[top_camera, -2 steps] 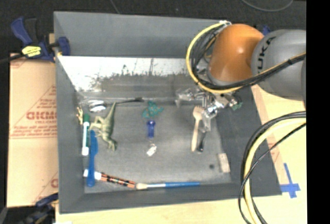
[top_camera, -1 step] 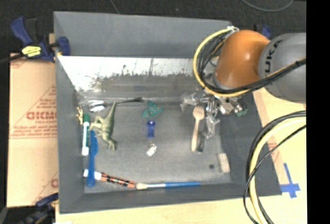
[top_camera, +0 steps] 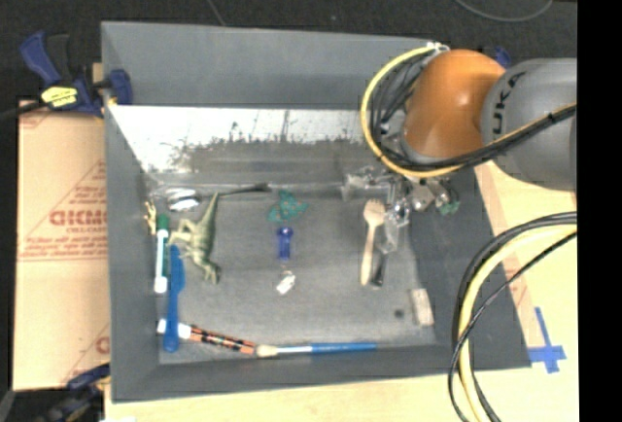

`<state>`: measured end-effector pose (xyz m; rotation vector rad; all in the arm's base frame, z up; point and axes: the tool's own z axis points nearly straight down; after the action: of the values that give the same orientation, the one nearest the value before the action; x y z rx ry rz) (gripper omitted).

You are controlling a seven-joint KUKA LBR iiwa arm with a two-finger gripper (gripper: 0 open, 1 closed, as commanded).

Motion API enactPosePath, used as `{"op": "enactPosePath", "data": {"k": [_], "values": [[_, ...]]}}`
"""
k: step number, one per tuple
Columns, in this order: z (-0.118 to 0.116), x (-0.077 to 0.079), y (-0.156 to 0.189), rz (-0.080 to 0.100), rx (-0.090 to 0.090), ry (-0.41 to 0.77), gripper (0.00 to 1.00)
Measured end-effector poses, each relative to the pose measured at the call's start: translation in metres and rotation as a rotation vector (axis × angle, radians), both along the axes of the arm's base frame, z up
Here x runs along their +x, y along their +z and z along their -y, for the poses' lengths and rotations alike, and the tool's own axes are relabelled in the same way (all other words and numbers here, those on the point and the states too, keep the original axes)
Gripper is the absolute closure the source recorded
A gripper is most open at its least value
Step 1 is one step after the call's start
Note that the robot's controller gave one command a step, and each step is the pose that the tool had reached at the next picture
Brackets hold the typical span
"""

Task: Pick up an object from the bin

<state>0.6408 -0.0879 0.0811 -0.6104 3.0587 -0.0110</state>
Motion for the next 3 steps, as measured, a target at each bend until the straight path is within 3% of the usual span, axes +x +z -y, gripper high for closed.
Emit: {"op": "enactPosePath", "data": {"k": [1,2,3], "values": [[0.009,-0.020,-0.005,0.001,-0.002,0.116,0.00],[0.068,-0.060,-0.008,0.013,0.000,0.073,1.00],[0.068,-0.060,-0.008,0.013,0.000,0.073,1.00]]}}
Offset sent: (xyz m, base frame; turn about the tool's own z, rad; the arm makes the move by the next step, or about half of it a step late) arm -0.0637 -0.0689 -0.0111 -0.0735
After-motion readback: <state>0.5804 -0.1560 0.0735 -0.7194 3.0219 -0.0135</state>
